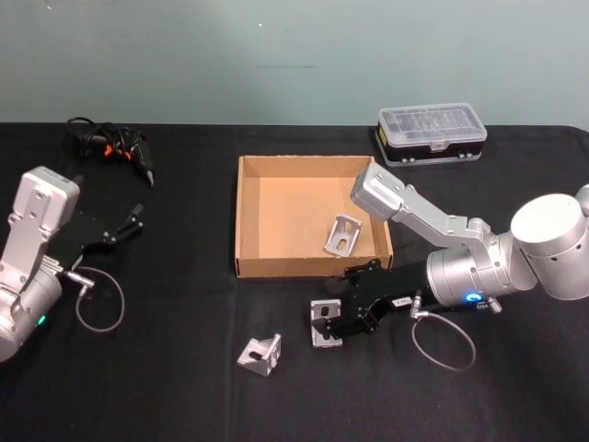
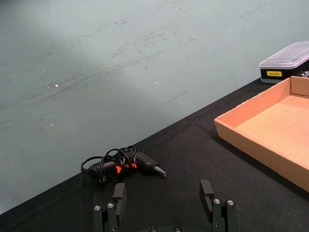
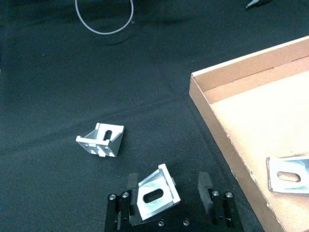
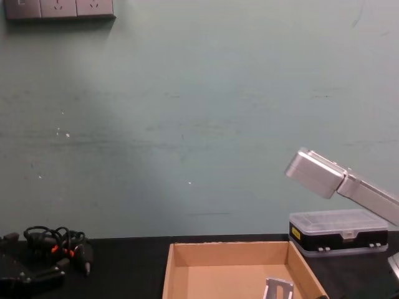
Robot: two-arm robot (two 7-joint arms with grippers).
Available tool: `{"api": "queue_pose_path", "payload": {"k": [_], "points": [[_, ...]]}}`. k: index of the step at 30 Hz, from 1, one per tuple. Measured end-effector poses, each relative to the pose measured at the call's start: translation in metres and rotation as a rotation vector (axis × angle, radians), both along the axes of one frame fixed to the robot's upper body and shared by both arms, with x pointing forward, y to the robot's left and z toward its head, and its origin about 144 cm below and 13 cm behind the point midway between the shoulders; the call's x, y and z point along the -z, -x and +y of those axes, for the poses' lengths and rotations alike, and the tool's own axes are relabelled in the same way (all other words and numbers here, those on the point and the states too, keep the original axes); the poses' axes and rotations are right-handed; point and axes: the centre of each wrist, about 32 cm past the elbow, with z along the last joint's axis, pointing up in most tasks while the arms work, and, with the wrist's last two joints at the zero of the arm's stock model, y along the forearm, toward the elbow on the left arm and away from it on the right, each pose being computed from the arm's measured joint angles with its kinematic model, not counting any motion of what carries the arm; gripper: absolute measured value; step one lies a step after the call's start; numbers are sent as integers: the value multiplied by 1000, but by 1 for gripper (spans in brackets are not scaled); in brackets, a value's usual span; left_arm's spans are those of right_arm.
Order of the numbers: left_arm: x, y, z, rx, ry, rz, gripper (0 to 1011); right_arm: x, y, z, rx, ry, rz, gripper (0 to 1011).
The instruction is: Use one hand to pick up the angle iron from the table and place it into the box.
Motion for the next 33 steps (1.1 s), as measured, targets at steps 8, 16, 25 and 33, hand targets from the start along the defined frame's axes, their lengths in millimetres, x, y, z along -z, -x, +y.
{"api": "queue_pose_path", "payload": {"k": [8,16,25,33], "points": [[0,0,0,0,0,0,1000,1,1,0,-3,1,0,547],[0,0,0,0,0,0,1000,2,0,1,-6,-4,-3,279],[0,0,0,0,0,0,1000,4,1,1,-6,-7,-2,70],[0,0,0,0,0,0,1000,0,2,2,-8,-13,-17,70]]}}
